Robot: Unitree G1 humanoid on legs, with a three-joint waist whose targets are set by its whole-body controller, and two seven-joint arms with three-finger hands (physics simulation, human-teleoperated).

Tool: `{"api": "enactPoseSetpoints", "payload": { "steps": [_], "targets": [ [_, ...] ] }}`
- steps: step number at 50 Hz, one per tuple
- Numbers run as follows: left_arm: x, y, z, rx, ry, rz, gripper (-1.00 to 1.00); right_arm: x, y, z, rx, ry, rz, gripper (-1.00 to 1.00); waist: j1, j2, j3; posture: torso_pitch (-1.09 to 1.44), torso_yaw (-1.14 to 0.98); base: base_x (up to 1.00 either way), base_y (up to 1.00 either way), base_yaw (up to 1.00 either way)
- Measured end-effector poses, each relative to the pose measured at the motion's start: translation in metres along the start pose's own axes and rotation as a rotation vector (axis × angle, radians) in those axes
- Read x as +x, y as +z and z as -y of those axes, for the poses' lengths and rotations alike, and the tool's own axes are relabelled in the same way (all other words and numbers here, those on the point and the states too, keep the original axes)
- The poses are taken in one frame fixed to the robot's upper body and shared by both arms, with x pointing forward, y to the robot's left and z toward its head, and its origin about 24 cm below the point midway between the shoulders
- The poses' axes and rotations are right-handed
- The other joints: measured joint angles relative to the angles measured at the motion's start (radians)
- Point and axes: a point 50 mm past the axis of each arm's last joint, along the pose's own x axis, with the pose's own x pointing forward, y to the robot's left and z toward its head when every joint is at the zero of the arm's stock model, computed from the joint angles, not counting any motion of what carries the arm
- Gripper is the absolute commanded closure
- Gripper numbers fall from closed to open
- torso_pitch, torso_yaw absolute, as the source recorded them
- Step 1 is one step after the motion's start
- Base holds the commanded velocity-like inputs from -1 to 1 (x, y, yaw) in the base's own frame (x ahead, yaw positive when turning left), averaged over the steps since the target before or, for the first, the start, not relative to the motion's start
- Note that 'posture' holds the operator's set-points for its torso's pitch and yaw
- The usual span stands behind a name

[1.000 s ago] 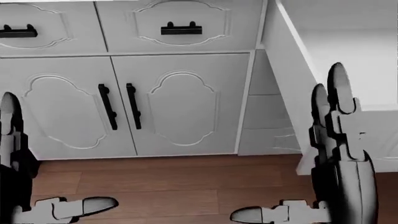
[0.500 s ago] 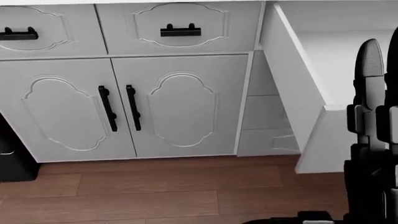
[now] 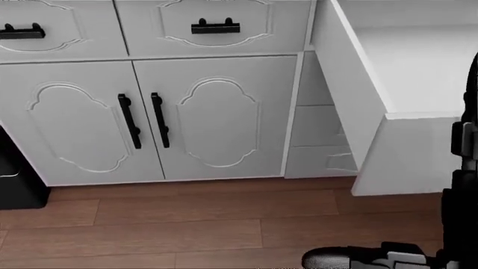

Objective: Close the right drawer.

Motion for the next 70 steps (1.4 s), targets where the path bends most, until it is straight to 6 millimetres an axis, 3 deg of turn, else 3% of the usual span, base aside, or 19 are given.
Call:
{"api": "enactPoseSetpoints", "payload": {
  "steps": [7, 15, 18, 21, 27, 28, 32, 37, 40, 43, 47, 53, 55, 59, 62, 66, 68, 70],
  "targets": [
    [-0.0013, 0.0006, 0.0001, -0.017, -0.002, -0.008, -1.00, -0.0061, 0.0051, 0.0006, 0.022, 0.002, 0.000, -1.00, -0.011, 0.002, 0.011, 0.00, 0.00, -0.10, 0.00, -0.29],
    [-0.0019, -0.0004, 0.0006, -0.026, 0.001, -0.015, -1.00, -0.0064, 0.0046, 0.0006, 0.012, 0.004, 0.001, -1.00, -0.021, 0.034, 0.035, 0.00, 0.00, -0.18, 0.00, -0.55],
    [-0.0017, -0.0004, -0.0005, -0.020, 0.003, -0.014, -1.00, -0.0067, 0.0053, -0.0023, 0.022, 0.014, 0.004, -1.00, -0.017, 0.015, 0.033, 0.00, 0.00, -0.18, 0.00, -0.64],
    [-0.0019, -0.0007, -0.0006, -0.021, 0.007, -0.018, -1.00, -0.0071, 0.0057, -0.0025, 0.019, 0.018, 0.007, -1.00, -0.024, 0.014, 0.023, 0.00, 0.00, -0.26, 0.00, -0.66],
    [-0.0007, 0.0019, 0.0007, -0.029, 0.001, 0.001, -1.00, -0.0062, 0.0083, -0.0005, 0.012, 0.010, 0.022, -1.00, -0.036, -0.064, 0.019, 0.00, 0.00, -0.33, 0.00, -0.70],
    [-0.0013, 0.0000, 0.0012, -0.035, 0.003, -0.008, -1.00, -0.0063, 0.0066, 0.0005, 0.005, 0.010, 0.015, -1.00, -0.043, -0.055, 0.025, 0.00, 0.00, -0.33, 0.00, -0.70],
    [-0.0025, -0.0038, 0.0003, -0.029, 0.004, -0.037, -1.00, -0.0078, 0.0021, 0.0008, 0.004, 0.007, -0.019, -1.00, -0.049, -0.040, 0.016, 0.00, 0.00, -0.33, 0.00, -0.76],
    [-0.0014, 0.0015, 0.0013, -0.035, -0.001, -0.006, -1.00, -0.0074, 0.0061, 0.0001, 0.003, 0.009, 0.005, -1.00, -0.020, 0.011, 0.041, 0.00, 0.00, -0.33, 0.00, -0.82],
    [-0.0011, 0.0025, 0.0007, -0.031, -0.001, 0.001, -1.00, -0.0066, 0.0071, -0.0007, 0.008, 0.009, 0.013, -1.00, 0.004, 0.058, 0.036, 0.00, 0.00, -0.33, 0.00, -0.82],
    [-0.0029, -0.0017, -0.0009, -0.025, 0.009, -0.025, -1.00, -0.0080, 0.0017, -0.0034, 0.014, 0.025, -0.017, -1.00, 0.005, 0.055, 0.028, 0.00, 0.00, -0.33, 0.00, -0.82],
    [-0.0024, -0.0005, 0.0005, -0.031, 0.002, -0.018, -1.00, -0.0068, 0.0027, -0.0015, 0.007, 0.017, -0.010, -1.00, -0.004, 0.018, 0.021, 0.00, 0.00, -0.33, 0.00, -0.82],
    [-0.0030, -0.0005, 0.0001, -0.029, 0.006, -0.020, -1.00, -0.0060, 0.0067, -0.0024, 0.013, 0.020, 0.014, -1.00, -0.012, -0.049, 0.037, 0.00, 0.00, -0.24, 0.00, -0.79],
    [-0.0022, 0.0025, 0.0010, -0.032, -0.001, -0.004, -1.00, -0.0055, 0.0079, -0.0014, 0.009, 0.016, 0.022, -1.00, -0.027, -0.087, 0.024, 0.00, 0.00, -0.23, 0.00, -0.79],
    [-0.0036, -0.0003, 0.0015, -0.036, -0.001, -0.019, -1.00, -0.0081, 0.0020, 0.0012, -0.007, 0.008, -0.016, -1.00, -0.050, -0.059, 0.010, 0.00, 0.00, -0.23, 0.00, -0.78],
    [-0.0033, -0.0001, 0.0009, -0.035, 0.001, -0.018, -1.00, -0.0072, 0.0049, -0.0006, 0.002, 0.011, 0.001, -1.00, -0.041, -0.017, 0.030, 0.00, 0.00, -0.22, 0.00, -0.79],
    [-0.0029, 0.0015, 0.0017, -0.039, -0.005, -0.008, -1.00, -0.0072, 0.0038, -0.0004, -0.002, 0.013, -0.002, -1.00, -0.023, 0.019, 0.055, 0.00, 0.00, -0.23, 0.00, -0.79],
    [-0.0029, 0.0016, 0.0016, -0.039, -0.005, -0.007, -1.00, -0.0069, 0.0035, -0.0003, -0.003, 0.012, -0.004, -1.00, -0.017, 0.039, 0.059, 0.00, 0.00, -0.23, 0.00, -0.78],
    [-0.0029, 0.0025, 0.0012, -0.038, -0.003, -0.004, -1.00, -0.0062, 0.0058, -0.0008, 0.000, 0.013, 0.008, -1.00, -0.010, 0.082, 0.050, 0.00, 0.00, -0.22, 0.00, -0.78]
  ]
}}
